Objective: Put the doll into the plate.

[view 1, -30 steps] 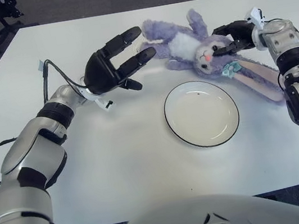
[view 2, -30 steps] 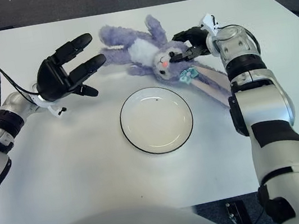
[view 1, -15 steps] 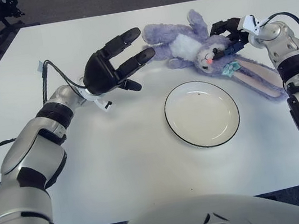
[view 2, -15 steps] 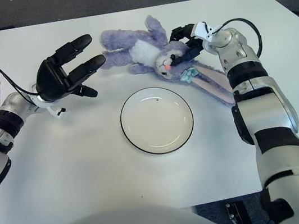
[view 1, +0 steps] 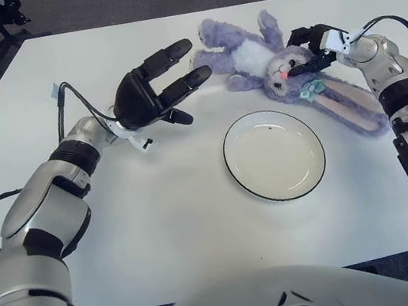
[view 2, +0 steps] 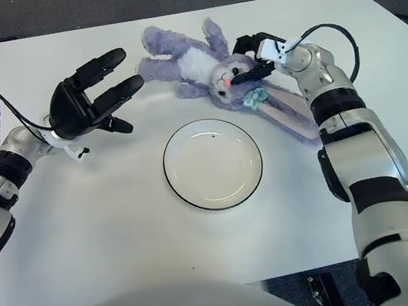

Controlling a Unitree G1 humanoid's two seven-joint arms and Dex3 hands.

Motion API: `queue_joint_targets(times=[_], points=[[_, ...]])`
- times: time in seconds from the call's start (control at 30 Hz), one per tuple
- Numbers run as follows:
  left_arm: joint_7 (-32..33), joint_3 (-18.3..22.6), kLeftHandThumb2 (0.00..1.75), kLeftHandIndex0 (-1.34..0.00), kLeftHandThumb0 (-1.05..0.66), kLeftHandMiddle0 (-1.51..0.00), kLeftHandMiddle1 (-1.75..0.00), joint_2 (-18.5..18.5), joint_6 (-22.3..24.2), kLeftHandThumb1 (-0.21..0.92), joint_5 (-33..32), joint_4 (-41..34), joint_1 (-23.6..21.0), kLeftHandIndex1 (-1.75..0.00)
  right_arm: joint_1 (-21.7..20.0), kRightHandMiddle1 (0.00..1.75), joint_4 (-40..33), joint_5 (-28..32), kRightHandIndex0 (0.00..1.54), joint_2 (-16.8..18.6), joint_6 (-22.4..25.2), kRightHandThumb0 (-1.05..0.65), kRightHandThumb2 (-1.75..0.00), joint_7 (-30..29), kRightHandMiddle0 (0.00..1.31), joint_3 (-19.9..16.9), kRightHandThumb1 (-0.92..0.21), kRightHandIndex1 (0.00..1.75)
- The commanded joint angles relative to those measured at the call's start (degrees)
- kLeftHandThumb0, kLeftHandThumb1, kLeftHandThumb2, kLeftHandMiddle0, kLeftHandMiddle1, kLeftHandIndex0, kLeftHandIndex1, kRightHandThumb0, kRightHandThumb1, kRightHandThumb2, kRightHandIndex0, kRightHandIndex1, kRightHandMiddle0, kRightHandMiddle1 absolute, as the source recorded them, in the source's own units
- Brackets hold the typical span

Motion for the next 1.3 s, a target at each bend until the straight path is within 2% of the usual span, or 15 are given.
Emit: queue_joint_targets(times=[0.0,0.07,0.23,0.83,1.27], points=[[0.1,0.0,0.23,-0.47,-0.56,-0.61,-0.04,0.5,-0.1,0.92,-0.3,0.0,0.7,-0.02,1.6,0.46,-1.0,-1.0,0.50,-0.8,-0.7,-0.58,0.00,-0.4,0.38,0.7,-0.85,0.25],[0.1,0.0,0.23,-0.47,-0.56,-0.61,-0.04,0.5,-0.1,0.92,-0.4,0.0,0.7,-0.02,2.0,0.41,-1.4,-1.0,0.53,-0.8,-1.1,-0.58,0.00,-0.7,0.39,0.6,-0.85,0.13],[0.1,-0.1,0.23,-0.47,-0.56,-0.62,-0.05,0.5,-0.1,0.92,-0.3,0.0,0.8,-0.02,2.8,0.37,-2.3,-1.3,0.57,-0.9,-1.6,-0.57,0.00,-1.6,0.41,0.6,-0.84,0.06],[0.1,-0.4,0.23,-0.47,-0.56,-0.62,-0.05,0.6,0.0,0.92,0.1,-0.2,0.9,-0.01,5.6,0.37,-4.8,-4.1,0.64,-0.3,-0.7,-0.54,0.00,-6.1,0.50,2.1,-0.85,0.05],[0.1,-0.7,0.24,-0.45,-0.56,-0.61,-0.04,0.6,0.0,0.92,0.1,0.0,0.9,0.00,6.9,0.35,-7.8,-5.1,0.64,-1.7,-0.4,-0.54,-0.01,-10.5,0.51,1.5,-0.88,0.04]])
